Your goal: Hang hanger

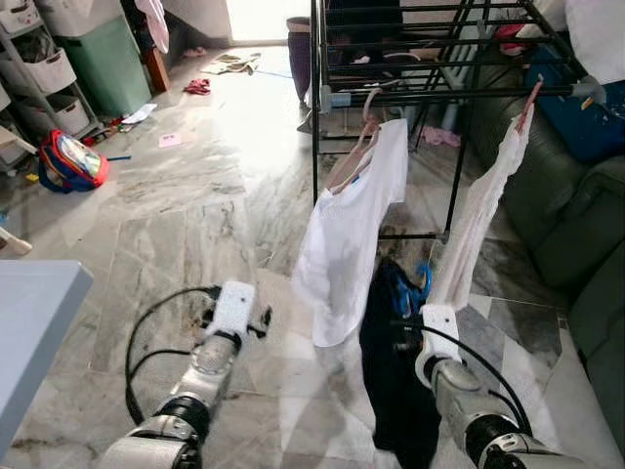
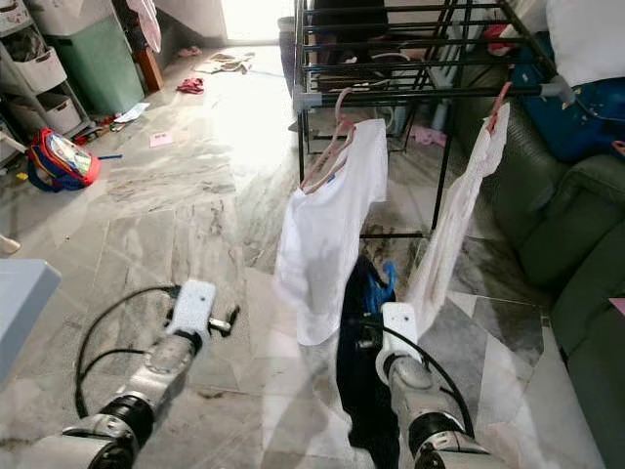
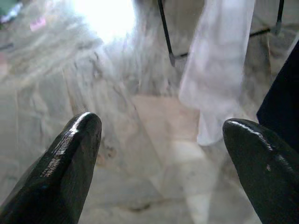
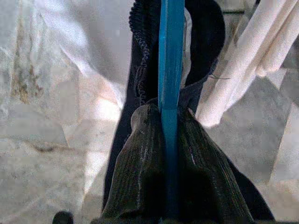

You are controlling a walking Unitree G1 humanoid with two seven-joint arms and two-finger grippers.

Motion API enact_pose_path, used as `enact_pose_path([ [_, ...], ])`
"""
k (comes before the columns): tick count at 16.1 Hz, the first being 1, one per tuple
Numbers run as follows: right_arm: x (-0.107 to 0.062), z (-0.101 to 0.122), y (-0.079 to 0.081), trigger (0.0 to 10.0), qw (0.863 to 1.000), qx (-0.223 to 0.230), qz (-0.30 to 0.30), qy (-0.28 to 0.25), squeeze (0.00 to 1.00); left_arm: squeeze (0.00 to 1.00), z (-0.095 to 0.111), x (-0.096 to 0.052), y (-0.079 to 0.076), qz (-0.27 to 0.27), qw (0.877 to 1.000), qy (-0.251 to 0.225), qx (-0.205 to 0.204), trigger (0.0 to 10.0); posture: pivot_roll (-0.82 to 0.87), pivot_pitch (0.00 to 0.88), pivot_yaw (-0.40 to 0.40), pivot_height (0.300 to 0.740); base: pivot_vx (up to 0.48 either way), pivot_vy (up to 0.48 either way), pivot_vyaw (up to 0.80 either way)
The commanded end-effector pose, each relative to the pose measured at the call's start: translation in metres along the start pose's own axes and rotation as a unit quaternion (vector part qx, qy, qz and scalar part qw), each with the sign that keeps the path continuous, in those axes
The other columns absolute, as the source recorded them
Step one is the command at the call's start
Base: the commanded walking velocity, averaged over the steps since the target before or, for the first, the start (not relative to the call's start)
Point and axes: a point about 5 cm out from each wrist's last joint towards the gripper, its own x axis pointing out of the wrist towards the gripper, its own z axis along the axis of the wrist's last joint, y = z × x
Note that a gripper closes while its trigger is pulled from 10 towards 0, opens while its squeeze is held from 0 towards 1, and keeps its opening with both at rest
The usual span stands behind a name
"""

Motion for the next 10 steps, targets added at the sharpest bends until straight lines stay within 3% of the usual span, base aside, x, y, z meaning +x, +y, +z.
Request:
enact_pose_path([
  [1,0.001,0.015,0.001,10.0,0.999,-0.009,0.016,-0.039,0.0,0.0,-0.001,-0.003,0.009,0.003,1.0,-0.02,0.009,10.0,0.04,0.09,0.027,0.74,0.0,0.0,0.0],
  [5,-0.008,0.011,-0.004,10.0,0.996,-0.003,0.017,-0.09,0.0,0.0,-0.014,-0.02,0.009,-0.012,0.997,-0.068,0.028,10.0,0.06,0.097,0.022,0.74,0.0,0.0,0.0],
  [7,-0.013,-0.019,-0.004,10.0,0.999,0.01,-0.008,-0.039,0.0,0.0,-0.046,-0.031,-0.004,-0.022,1.0,0.003,0.016,10.0,0.06,0.103,0.019,0.74,0.0,0.0,0.0],
  [8,-0.019,-0.045,0.0,10.0,1.0,0.001,-0.018,0.013,0.0,0.0,-0.067,-0.039,-0.01,-0.018,0.998,0.056,0.027,10.0,0.06,0.111,0.02,0.74,0.0,0.0,0.0],
  [10,-0.024,-0.062,0.005,10.0,0.998,-0.016,-0.022,0.052,0.0,0.0,-0.079,-0.044,-0.009,-0.01,0.995,0.094,0.023,10.0,0.06,0.111,0.022,0.74,0.0,0.0,0.0],
])
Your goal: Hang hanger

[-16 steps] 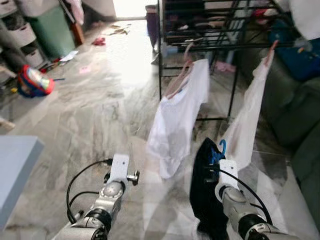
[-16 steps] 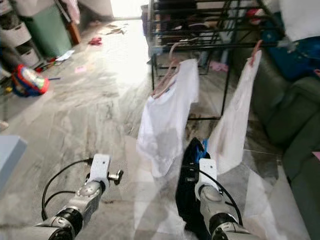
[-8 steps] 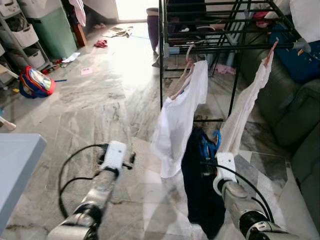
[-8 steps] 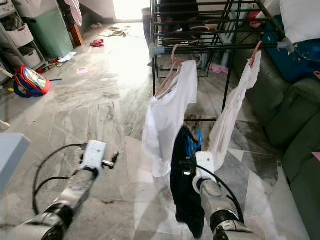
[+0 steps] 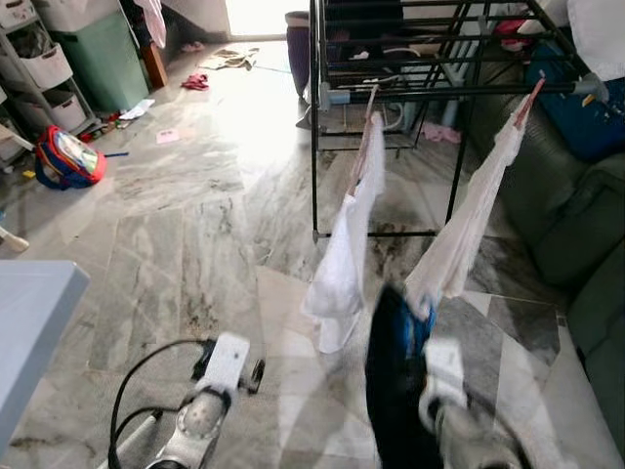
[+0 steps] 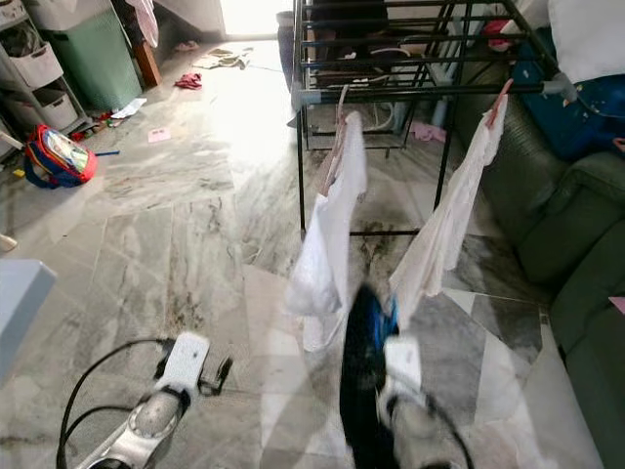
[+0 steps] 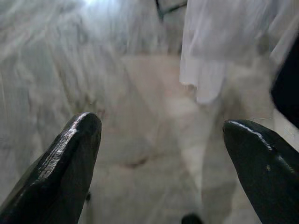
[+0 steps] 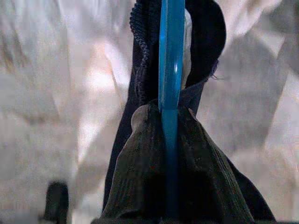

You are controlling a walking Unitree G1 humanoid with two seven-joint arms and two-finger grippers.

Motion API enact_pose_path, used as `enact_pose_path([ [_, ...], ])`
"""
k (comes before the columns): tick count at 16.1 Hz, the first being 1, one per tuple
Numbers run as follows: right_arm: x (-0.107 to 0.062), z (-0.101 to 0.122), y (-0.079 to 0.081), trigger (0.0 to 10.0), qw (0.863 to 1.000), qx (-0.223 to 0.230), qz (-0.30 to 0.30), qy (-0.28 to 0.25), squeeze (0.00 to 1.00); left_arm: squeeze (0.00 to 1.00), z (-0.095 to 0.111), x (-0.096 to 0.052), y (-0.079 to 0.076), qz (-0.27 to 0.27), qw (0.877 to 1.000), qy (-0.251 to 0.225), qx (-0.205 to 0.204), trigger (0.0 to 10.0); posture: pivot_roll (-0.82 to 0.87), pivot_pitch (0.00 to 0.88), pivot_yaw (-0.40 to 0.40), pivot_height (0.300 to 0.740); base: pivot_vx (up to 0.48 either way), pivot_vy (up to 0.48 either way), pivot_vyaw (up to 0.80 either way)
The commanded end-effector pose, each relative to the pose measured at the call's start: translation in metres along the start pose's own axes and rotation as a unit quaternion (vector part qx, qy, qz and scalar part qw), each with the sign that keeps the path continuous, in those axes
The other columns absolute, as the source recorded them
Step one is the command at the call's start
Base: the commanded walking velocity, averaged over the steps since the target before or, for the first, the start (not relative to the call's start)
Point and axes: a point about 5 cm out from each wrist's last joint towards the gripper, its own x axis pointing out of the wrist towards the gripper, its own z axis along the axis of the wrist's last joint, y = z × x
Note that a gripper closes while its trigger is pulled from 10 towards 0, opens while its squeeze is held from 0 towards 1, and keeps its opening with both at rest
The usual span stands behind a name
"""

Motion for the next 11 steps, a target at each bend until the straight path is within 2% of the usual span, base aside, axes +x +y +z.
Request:
enact_pose_path([
  [1,0.0,-0.001,0.003,10.0,1.0,-0.02,-0.003,0.006,0.0,0.0,-0.012,-0.004,0.006,0.013,0.999,0.032,-0.002,10.0,0.05,0.103,0.019,0.74,0.0,0.0,0.0],
  [2,-0.003,-0.017,0.005,10.0,0.997,-0.058,-0.006,0.043,0.0,0.0,-0.025,-0.008,0.011,0.021,0.997,0.071,-0.016,10.0,0.06,0.085,0.01,0.74,0.0,0.0,0.0],
  [4,-0.009,-0.036,0.005,10.0,0.993,-0.056,-0.015,0.102,0.0,0.0,-0.046,-0.017,0.018,0.027,0.991,0.13,-0.002,10.0,0.11,0.076,0.016,0.74,0.0,0.0,0.0],
  [6,-0.012,-0.045,0.006,10.0,0.987,-0.098,0.002,0.128,0.0,0.0,-0.063,-0.026,0.025,0.039,0.981,0.189,-0.022,10.0,0.1,0.087,0.024,0.74,0.0,0.0,0.0],
  [8,-0.014,-0.049,0.002,10.0,0.986,-0.096,0.001,0.137,0.0,0.0,-0.071,-0.031,0.026,0.035,0.977,0.209,0.0,10.0,0.1,0.083,0.014,0.74,0.0,0.0,0.0],
  [10,-0.016,-0.053,-0.002,10.0,0.982,-0.119,0.002,0.145,0.0,0.0,-0.072,-0.032,0.027,0.048,0.976,0.212,-0.018,10.0,0.1,0.074,0.007,0.74,0.0,0.0,0.0],
  [11,-0.018,-0.056,-0.006,10.0,0.983,-0.104,-0.005,0.15,0.0,0.0,-0.072,-0.032,0.025,0.046,0.976,0.213,-0.019,10.0,0.1,0.071,0.001,0.74,0.0,0.0,0.0],
])
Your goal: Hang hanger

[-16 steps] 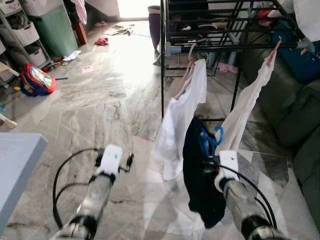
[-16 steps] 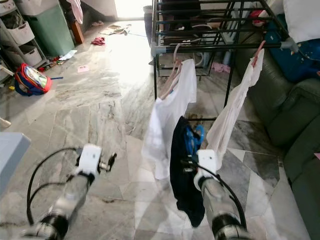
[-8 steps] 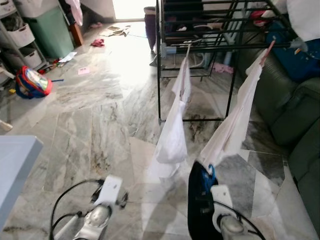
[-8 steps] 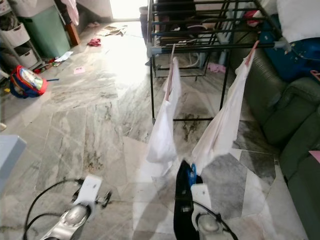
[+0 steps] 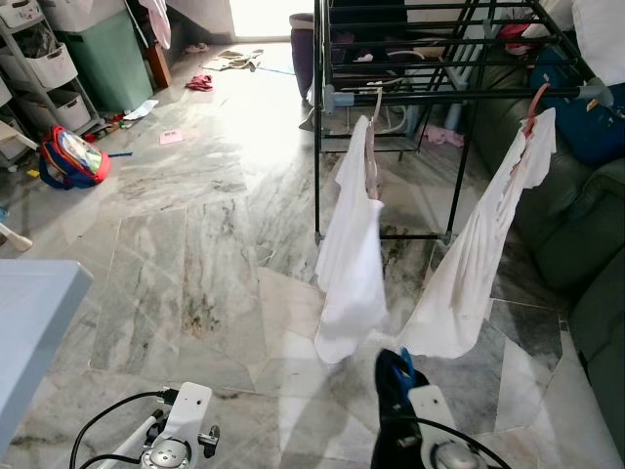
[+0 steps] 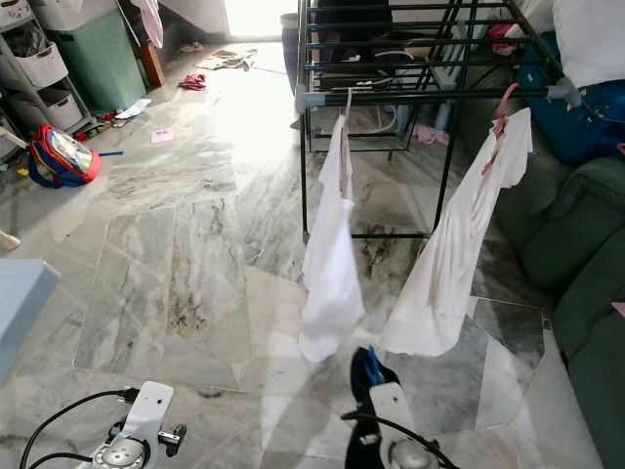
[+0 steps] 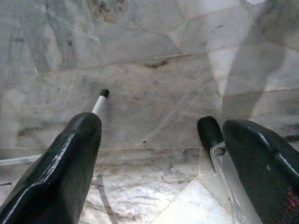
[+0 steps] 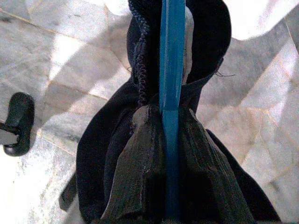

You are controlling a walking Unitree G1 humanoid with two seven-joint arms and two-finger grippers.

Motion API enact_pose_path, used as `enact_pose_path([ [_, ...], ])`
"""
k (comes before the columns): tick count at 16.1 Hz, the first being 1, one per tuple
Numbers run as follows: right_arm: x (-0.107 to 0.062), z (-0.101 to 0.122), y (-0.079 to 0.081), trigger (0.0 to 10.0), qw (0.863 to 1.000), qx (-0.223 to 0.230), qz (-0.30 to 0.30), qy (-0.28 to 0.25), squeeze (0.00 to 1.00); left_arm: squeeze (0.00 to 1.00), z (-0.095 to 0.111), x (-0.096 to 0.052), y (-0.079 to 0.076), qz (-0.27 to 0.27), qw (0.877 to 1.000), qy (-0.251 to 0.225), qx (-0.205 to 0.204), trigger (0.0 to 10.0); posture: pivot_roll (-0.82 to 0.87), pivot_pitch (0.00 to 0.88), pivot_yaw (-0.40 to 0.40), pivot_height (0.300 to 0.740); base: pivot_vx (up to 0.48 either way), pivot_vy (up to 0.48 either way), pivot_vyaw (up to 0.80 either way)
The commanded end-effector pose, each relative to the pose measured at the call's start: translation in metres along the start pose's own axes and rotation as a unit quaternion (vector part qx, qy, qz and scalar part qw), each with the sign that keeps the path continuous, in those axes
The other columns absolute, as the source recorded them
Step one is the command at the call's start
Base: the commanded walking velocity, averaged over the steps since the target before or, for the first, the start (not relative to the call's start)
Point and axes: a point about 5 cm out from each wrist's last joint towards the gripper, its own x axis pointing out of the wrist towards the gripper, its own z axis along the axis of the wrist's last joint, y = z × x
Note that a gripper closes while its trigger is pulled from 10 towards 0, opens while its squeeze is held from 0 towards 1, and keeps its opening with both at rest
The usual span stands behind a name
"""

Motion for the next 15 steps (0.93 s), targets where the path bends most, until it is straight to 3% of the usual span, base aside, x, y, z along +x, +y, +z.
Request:
enact_pose_path([
  [1,-0.002,-0.014,-0.001,10.0,0.999,0.021,0.001,0.025,0.0,0.0,-0.004,-0.001,-0.002,0.001,1.0,0.009,-0.001,10.0,0.1,0.079,-0.002,0.74,0.0,0.0,0.0],
  [2,-0.003,-0.019,-0.005,10.0,0.999,0.009,-0.003,0.032,0.0,0.0,-0.003,0.0,-0.006,-0.003,1.0,0.008,-0.004,10.0,0.1,0.082,-0.003,0.74,0.0,0.0,0.0],
  [3,-0.005,-0.027,-0.012,10.0,0.999,0.006,-0.017,0.042,0.0,0.0,0.002,0.0,-0.011,-0.013,0.999,0.003,-0.033,10.0,0.09,0.092,0.004,0.74,0.0,0.0,0.0],
  [5,-0.006,-0.029,-0.021,10.0,0.998,0.032,-0.039,0.043,0.0,0.0,0.009,0.001,-0.018,-0.024,0.999,-0.015,-0.022,10.0,0.06,0.096,0.015,0.74,0.0,0.0,0.0],
  [6,-0.004,-0.017,-0.027,10.0,0.996,0.068,-0.052,0.023,0.0,0.0,0.023,0.003,-0.022,-0.032,0.999,-0.035,-0.021,10.0,0.05,0.107,0.011,0.74,0.0,0.0,0.0],
  [7,-0.002,-0.007,-0.028,10.0,0.996,0.073,-0.052,0.01,0.0,0.0,0.031,0.004,-0.022,-0.036,0.998,-0.044,-0.019,10.0,0.05,0.121,0.007,0.74,0.0,0.0,0.0],
  [9,0.003,0.022,-0.019,10.0,0.997,0.056,-0.035,-0.028,0.0,0.0,0.048,0.006,-0.018,-0.032,0.998,-0.058,0.004,10.0,0.08,0.124,-0.021,0.74,0.0,0.0,0.0],
  [10,0.005,0.04,-0.009,10.0,0.998,0.019,-0.011,-0.053,0.0,0.0,0.057,0.007,-0.012,-0.02,0.998,-0.062,0.007,10.0,0.08,0.099,-0.016,0.74,0.0,0.0,0.0],
  [12,0.005,0.052,-0.004,10.0,0.997,0.0,-0.01,-0.07,0.0,0.0,0.062,0.008,-0.01,-0.015,0.997,-0.068,-0.023,10.0,0.06,0.113,0.022,0.74,0.0,0.0,0.0],
  [14,0.005,0.056,-0.006,10.0,0.997,0.006,-0.015,-0.08,0.0,0.0,0.062,0.007,-0.017,-0.034,0.997,-0.074,0.01,10.0,0.05,0.117,0.027,0.74,0.0,0.0,0.0],
  [15,0.005,0.062,-0.003,10.0,0.995,0.024,-0.007,-0.094,0.0,0.0,0.065,0.007,-0.017,-0.031,0.997,-0.074,-0.005,10.0,0.04,0.119,0.024,0.74,0.0,0.0,0.0],
])
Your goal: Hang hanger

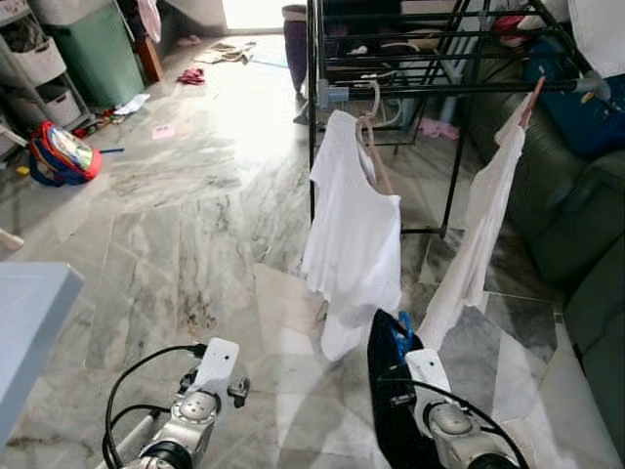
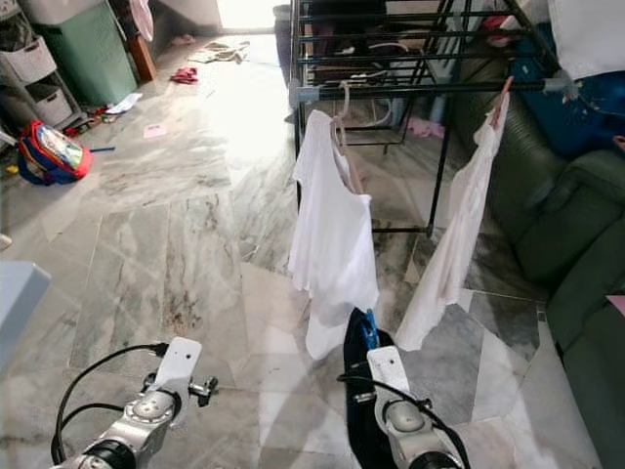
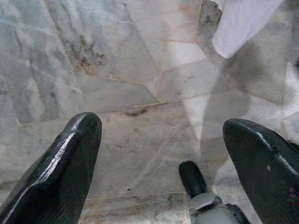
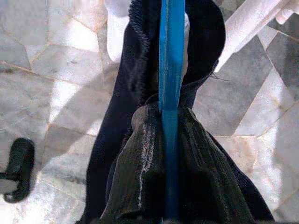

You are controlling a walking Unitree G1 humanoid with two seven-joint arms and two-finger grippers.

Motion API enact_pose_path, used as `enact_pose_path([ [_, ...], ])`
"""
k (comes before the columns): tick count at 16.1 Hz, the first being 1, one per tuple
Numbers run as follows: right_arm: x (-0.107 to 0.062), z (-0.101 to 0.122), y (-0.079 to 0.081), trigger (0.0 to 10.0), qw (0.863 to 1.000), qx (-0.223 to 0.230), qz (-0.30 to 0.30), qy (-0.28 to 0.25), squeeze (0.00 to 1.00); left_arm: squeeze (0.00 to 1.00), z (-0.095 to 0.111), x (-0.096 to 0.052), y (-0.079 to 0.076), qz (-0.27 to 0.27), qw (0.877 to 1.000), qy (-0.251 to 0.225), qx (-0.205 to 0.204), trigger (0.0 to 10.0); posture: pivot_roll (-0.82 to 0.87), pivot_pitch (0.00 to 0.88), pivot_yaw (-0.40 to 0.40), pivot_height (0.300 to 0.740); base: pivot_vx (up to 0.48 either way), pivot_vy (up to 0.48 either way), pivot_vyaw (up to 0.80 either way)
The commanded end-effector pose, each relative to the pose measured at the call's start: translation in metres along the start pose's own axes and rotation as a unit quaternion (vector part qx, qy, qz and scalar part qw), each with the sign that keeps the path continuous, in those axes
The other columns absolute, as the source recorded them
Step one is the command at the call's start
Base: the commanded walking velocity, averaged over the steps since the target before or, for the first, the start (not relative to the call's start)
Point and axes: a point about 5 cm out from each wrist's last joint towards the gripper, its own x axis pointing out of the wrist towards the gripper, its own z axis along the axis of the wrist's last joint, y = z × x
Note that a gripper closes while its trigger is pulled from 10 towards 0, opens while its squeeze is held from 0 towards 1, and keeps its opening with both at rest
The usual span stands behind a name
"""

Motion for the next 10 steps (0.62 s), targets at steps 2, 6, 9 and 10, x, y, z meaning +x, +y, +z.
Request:
enact_pose_path([
  [2,0.001,0.007,0.006,10.0,1.0,0.013,0.006,-0.024,0.0,0.0,-0.005,0.0,-0.005,-0.001,1.0,0.016,-0.009,10.0,0.03,0.117,0.018,0.74,0.0,0.0,0.0],
  [6,-0.003,-0.012,-0.002,10.0,0.999,0.041,-0.016,0.012,0.0,0.0,-0.027,-0.005,-0.013,-0.009,0.998,0.055,0.0,10.0,0.02,0.11,0.011,0.74,0.0,0.0,0.0],
  [9,-0.004,-0.016,-0.004,10.0,1.0,0.019,-0.012,0.014,0.0,0.0,-0.036,-0.007,-0.008,0.0,0.998,0.069,-0.001,10.0,0.03,0.099,0.009,0.74,0.0,0.0,0.0],
  [10,-0.004,-0.017,-0.004,10.0,1.0,0.013,-0.011,0.017,0.0,0.0,-0.038,-0.008,-0.006,0.004,0.997,0.072,-0.003,10.0,0.04,0.097,0.007,0.74,0.0,0.0,0.0],
])
